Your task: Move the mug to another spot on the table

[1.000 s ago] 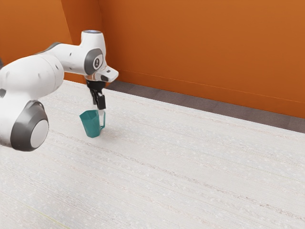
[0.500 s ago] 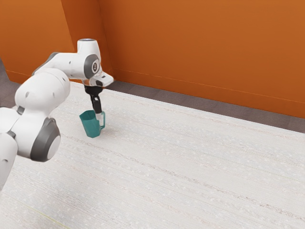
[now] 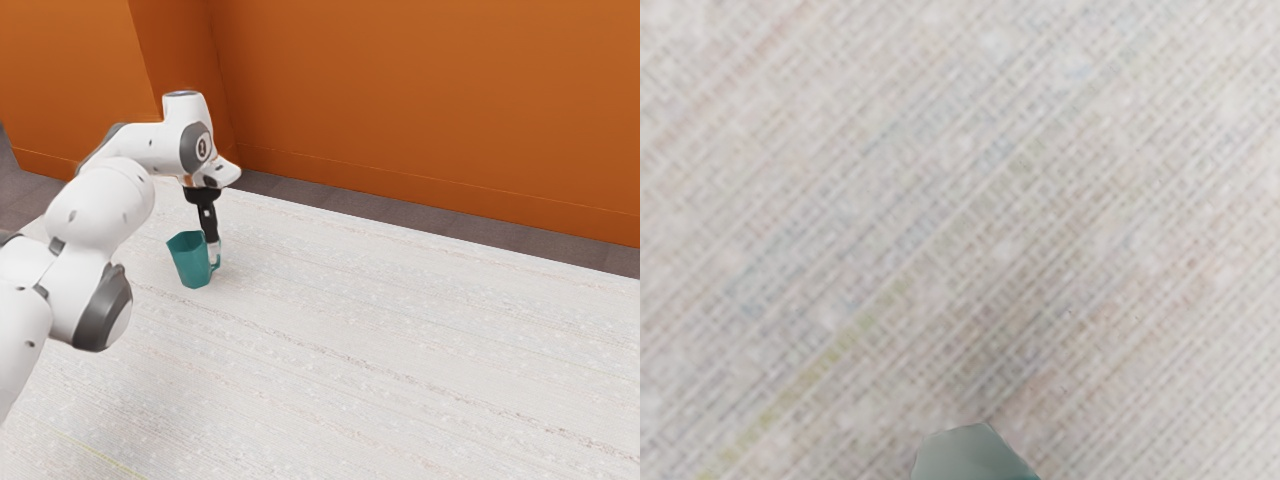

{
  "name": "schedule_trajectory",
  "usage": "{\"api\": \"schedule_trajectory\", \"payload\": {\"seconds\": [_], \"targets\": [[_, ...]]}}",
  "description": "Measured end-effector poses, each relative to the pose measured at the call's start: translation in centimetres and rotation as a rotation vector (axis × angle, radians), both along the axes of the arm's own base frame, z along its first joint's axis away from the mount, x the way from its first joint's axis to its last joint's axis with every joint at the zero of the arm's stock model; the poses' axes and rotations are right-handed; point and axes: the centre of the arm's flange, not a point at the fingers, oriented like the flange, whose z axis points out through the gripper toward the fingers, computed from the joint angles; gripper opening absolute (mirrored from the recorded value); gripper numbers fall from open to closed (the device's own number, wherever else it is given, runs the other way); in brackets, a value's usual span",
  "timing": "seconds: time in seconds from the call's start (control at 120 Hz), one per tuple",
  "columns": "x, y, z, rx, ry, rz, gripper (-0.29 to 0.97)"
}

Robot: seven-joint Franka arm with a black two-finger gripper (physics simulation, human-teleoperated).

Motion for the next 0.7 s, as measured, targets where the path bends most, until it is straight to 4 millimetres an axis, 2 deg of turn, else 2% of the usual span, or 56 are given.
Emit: {"api": "schedule_trajectory", "payload": {"seconds": [0.233,0.3,0.442,0.7], "targets": [[0.0,0.2,-1.3,-0.005,-0.001,-0.016,0.66],[0.1,0.2,-1.3,-0.006,-0.004,-0.021,0.56],[-0.1,1.4,-0.5,0.007,-0.017,-0.004,0.28],[0.1,1.3,0.7,0.013,-0.038,-0.009,0.07]]}}
